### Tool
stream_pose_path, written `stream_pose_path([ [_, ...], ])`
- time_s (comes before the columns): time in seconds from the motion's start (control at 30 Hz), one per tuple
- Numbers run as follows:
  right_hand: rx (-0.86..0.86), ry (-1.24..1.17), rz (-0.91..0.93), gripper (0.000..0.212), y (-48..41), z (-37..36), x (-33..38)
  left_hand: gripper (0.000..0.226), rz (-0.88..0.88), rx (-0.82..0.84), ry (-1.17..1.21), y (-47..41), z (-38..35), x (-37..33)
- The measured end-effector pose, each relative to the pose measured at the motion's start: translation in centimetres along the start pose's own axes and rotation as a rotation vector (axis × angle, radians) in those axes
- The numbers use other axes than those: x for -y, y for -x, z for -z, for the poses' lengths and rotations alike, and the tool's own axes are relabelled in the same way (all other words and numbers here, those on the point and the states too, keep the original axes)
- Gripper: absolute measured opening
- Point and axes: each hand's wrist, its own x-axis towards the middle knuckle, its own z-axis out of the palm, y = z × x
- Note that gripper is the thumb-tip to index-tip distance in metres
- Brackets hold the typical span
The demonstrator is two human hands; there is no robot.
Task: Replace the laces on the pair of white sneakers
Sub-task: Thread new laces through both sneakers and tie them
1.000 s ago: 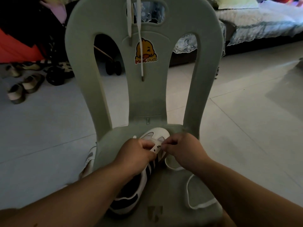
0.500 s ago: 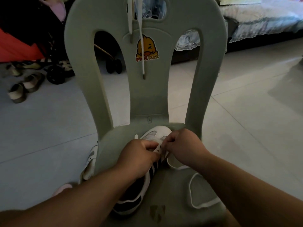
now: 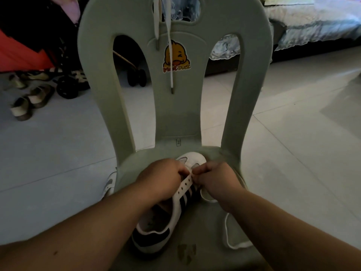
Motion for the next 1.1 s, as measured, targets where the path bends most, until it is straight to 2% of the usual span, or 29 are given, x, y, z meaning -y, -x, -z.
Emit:
stream_pose_path([
  [0.23, 0.043, -0.117, -0.030, 0.022, 0.0, 0.2, -0.3, 0.013, -0.062, -0.100, -0.151, -1.1, -0.2, 0.0],
  [0.33, 0.097, 0.064, 0.039, 0.012, 0.5, 0.6, 0.3, 0.015, -0.102, -0.078, -0.207, -1.7, -0.6, 0.2],
  [0.47, 0.311, 0.206, 0.069, 0.089, 1.8, 0.4, 1.4, 0.022, -0.089, -0.048, -0.219, -2.0, -0.5, 0.6],
  [0.53, 0.323, 0.307, 0.089, 0.102, 2.6, -0.2, 1.7, 0.023, -0.099, -0.048, -0.207, -2.0, -0.4, 0.7],
  [0.63, 0.264, 0.397, 0.156, 0.089, 2.7, -0.5, 1.5, 0.017, -0.127, -0.035, -0.133, -2.1, -0.3, 0.9],
  [0.73, 0.178, 0.436, 0.243, 0.062, 2.3, 0.0, 1.1, 0.013, -0.115, -0.040, -0.049, -2.1, -0.2, 0.9],
  [0.87, 0.034, 0.441, 0.282, 0.036, 2.2, 0.4, 0.9, 0.016, -0.088, -0.033, -0.004, -1.8, -0.2, 1.2],
  [1.1, 0.020, 0.408, 0.240, 0.048, 1.8, 0.4, 1.0, 0.021, -0.027, -0.080, -0.133, -0.9, 1.6, 1.8],
])
